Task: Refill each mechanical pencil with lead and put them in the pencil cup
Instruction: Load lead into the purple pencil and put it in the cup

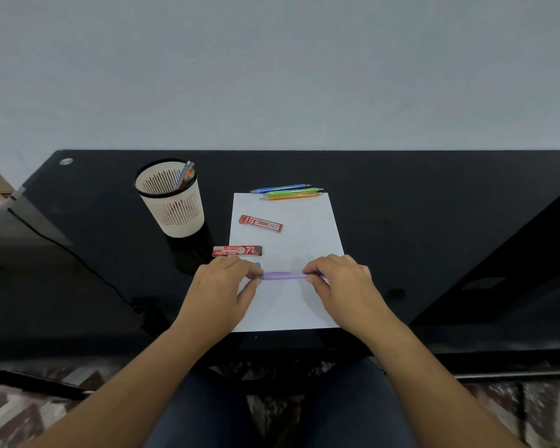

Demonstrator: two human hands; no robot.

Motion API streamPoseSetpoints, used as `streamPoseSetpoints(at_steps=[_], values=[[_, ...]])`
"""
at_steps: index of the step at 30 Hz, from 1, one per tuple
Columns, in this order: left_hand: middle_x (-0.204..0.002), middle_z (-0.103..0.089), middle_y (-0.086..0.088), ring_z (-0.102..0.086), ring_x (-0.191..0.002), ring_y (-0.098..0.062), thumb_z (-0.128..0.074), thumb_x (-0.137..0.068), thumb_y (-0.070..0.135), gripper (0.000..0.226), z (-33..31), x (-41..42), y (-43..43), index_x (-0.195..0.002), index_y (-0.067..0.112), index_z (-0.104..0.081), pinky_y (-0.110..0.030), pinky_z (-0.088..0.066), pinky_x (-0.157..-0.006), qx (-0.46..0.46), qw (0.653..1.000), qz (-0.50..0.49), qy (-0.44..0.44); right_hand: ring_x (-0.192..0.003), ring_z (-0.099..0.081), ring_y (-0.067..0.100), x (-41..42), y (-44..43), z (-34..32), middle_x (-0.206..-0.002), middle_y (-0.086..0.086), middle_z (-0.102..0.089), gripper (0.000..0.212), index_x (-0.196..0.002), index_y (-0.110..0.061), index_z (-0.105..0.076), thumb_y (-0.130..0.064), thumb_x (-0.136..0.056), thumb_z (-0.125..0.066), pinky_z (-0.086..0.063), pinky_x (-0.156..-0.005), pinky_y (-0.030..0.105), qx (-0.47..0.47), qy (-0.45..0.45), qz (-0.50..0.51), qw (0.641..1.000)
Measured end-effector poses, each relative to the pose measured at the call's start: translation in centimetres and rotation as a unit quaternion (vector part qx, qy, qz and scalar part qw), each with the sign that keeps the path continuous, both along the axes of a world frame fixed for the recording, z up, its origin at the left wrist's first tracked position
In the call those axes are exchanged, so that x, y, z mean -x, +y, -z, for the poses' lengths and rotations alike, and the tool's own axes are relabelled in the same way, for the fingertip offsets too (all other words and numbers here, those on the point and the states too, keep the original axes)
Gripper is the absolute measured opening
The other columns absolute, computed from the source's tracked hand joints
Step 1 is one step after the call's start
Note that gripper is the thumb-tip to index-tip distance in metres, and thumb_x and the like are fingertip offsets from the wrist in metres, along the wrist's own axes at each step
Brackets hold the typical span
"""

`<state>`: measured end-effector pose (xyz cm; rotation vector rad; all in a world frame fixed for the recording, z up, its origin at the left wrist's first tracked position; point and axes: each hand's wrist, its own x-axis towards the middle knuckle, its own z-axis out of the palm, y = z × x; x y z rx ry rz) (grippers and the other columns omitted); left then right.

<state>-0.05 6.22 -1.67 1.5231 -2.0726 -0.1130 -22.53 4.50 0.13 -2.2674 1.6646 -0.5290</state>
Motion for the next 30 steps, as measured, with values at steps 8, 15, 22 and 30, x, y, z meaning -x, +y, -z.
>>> streamPoseSetpoints(at_steps=[8, 15, 22, 30], values=[[-0.091, -0.068, 0.016, -0.061, -0.088, -0.010, -0.071, -0.085, 0.022, 0.013, 0.5, -0.2, 0.3, -0.097, 0.026, -0.070, -0.037, -0.050, -0.072, 0.006, 1.000, -0.011, -0.008, -0.094, -0.046, 0.007, -0.1, 0.7, 0.3, -0.101, -0.017, -0.059, 0.017, -0.108, -0.031, -0.064, -0.031, -0.097, -0.050, -0.037, -0.090, 0.031, 0.010, -0.012, -0.009, 1.000], [-0.093, -0.064, 0.014, -0.055, -0.096, -0.012, -0.068, -0.087, 0.029, 0.008, 2.2, -0.1, 0.7, -0.093, 0.032, -0.072, -0.030, -0.038, -0.079, -0.011, 0.999, -0.038, -0.019, -0.099, -0.044, 0.009, 0.0, 1.0, 1.4, -0.105, -0.012, -0.059, 0.022, -0.112, -0.031, -0.068, -0.032, -0.095, -0.053, -0.035, -0.093, 0.030, 0.003, 0.025, -0.008, 1.000], [-0.096, -0.065, 0.011, -0.056, -0.094, -0.014, -0.068, -0.084, 0.033, 0.017, 2.4, 0.0, 0.8, -0.100, 0.028, -0.072, -0.029, -0.036, -0.080, 0.015, 0.997, -0.063, -0.030, -0.102, -0.046, 0.010, 0.0, 0.7, 1.3, -0.107, -0.012, -0.058, 0.022, -0.112, -0.030, -0.067, -0.030, -0.096, -0.051, -0.033, -0.095, 0.030, -0.015, 0.018, -0.011, 1.000], [-0.099, -0.062, 0.008, -0.055, -0.095, -0.016, -0.070, -0.083, 0.031, 0.022, 1.9, -1.0, 0.7, -0.105, 0.025, -0.069, -0.033, -0.038, -0.079, 0.008, 0.993, -0.120, -0.007, -0.091, -0.048, 0.012, 0.4, 0.3, 0.9, -0.099, -0.008, -0.058, 0.021, -0.110, -0.024, -0.066, -0.029, -0.095, -0.052, -0.039, -0.084, 0.030, 0.013, 0.009, 0.083, 0.996]])
